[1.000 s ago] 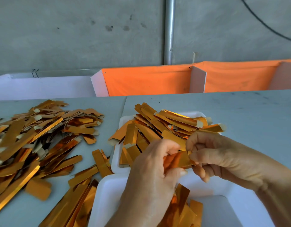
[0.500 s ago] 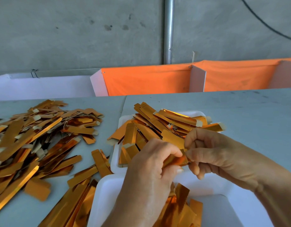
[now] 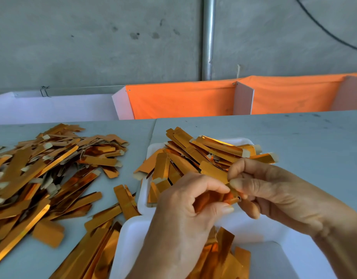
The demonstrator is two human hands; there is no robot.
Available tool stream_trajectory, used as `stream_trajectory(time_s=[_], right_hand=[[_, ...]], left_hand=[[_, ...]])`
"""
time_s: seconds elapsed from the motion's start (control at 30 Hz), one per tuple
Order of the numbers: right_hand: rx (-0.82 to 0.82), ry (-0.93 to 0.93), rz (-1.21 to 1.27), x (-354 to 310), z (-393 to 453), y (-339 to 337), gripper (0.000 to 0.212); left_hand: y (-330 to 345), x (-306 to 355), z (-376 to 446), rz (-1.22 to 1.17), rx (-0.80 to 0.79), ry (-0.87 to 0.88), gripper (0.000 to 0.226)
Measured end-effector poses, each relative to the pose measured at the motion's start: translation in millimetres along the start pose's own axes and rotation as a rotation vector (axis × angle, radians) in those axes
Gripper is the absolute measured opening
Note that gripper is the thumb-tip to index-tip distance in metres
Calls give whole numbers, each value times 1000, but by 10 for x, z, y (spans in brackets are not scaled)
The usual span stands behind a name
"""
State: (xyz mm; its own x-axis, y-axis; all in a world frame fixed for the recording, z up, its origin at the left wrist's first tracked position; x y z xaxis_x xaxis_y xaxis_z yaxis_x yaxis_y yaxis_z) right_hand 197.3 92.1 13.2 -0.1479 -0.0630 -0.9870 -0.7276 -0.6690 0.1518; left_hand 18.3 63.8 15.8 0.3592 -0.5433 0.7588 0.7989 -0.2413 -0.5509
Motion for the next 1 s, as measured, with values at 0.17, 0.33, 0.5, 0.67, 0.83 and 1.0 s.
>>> stream_trajectory(time_s=[0.17, 0.33, 0.5, 0.67, 0.83, 1.0], right_hand=[[-62, -27, 111, 11, 8, 4, 33], [-74, 1, 97, 3, -5, 3, 34], [-142, 236, 15, 21, -84, -30, 29], [218, 321, -315, -1, -89, -129, 29], [590, 29, -652, 11, 40, -71, 14], [326, 61, -973, 180, 259, 357, 3]], left_hand=[[15, -16, 1, -200, -27, -45, 24], [26, -11, -1, -330, -76, -55, 23], [76, -71, -13, -279, -230, -226, 25], [116, -90, -8, 17, -206, -407, 23], [-138, -200, -69, 378, 250, -534, 11], [-224, -398, -175, 494, 145, -793, 26]])
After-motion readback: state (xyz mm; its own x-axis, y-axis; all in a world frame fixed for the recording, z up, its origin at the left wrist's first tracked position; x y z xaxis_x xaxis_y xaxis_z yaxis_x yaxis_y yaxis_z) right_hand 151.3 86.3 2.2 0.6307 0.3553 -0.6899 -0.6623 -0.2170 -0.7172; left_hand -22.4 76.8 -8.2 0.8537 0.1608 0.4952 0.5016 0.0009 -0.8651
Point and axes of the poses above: each hand's wrist, its own z-axis towards the middle knuckle, its own y-axis out of the palm, x = y × z, the point moved 2 cm from there along z, towards the middle knuckle, and after that the axes turned 13 degrees about -x, right-handed, at the moved point
